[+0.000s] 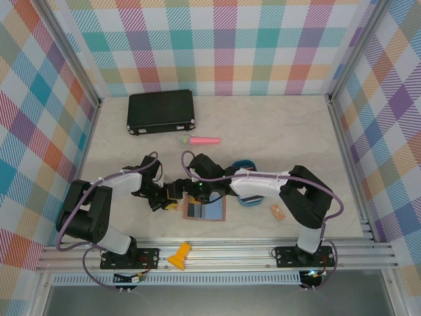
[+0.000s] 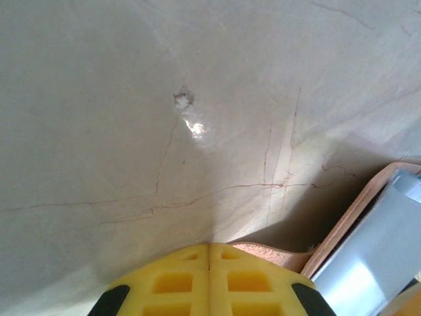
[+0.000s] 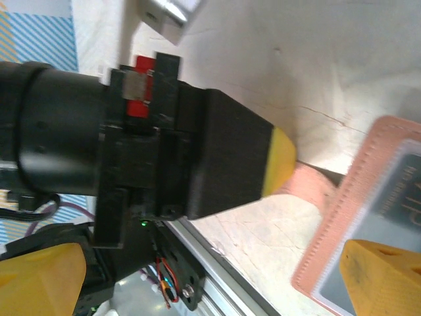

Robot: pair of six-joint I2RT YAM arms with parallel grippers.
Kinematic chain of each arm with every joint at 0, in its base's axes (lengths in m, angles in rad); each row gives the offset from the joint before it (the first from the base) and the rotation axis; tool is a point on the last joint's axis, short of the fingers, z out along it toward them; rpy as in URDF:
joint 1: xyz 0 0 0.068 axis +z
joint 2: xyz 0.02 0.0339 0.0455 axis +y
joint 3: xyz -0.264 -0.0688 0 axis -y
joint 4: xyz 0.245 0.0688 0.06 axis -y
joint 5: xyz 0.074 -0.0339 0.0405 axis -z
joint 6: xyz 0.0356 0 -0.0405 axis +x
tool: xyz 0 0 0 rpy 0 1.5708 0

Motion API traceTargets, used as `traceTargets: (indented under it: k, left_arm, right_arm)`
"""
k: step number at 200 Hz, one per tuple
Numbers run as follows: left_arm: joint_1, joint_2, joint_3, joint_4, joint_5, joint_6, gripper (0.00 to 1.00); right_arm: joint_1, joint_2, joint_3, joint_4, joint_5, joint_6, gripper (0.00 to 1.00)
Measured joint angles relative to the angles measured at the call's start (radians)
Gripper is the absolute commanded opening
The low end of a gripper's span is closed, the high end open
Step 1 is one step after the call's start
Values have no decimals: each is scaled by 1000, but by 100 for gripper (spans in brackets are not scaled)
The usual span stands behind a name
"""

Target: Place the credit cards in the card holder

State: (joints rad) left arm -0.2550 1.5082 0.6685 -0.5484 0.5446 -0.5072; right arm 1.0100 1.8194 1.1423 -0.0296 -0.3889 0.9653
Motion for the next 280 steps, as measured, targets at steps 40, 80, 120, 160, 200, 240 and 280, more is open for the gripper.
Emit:
traceTargets:
  k: [40, 80, 120, 160, 200, 240, 280]
  left_arm:
    - [0, 0, 0, 0, 0, 0, 0]
    - [0, 0, 0, 0, 0, 0, 0]
    - [0, 0, 0, 0, 0, -1, 0]
    - [-5, -18, -16, 19, -5, -31, 0]
    - [-14, -38, -25, 27, -23, -66, 25]
    - [-16, -107, -25, 15, -56, -95, 50]
    - [52, -256, 11, -60, -111, -56, 53]
  right_arm:
    - [0, 0, -21, 74, -22, 21, 99]
    - [0, 0, -30, 149, -45, 33, 99]
    - [-7, -29, -32, 144, -31, 14, 99]
    - [-70, -169, -51, -21, 47, -37, 99]
    - [-172, -269, -48, -270, 152, -162, 93]
    - [-289, -334, -48, -473, 206, -340, 84]
    - [-443, -419, -45, -602, 198, -608, 82]
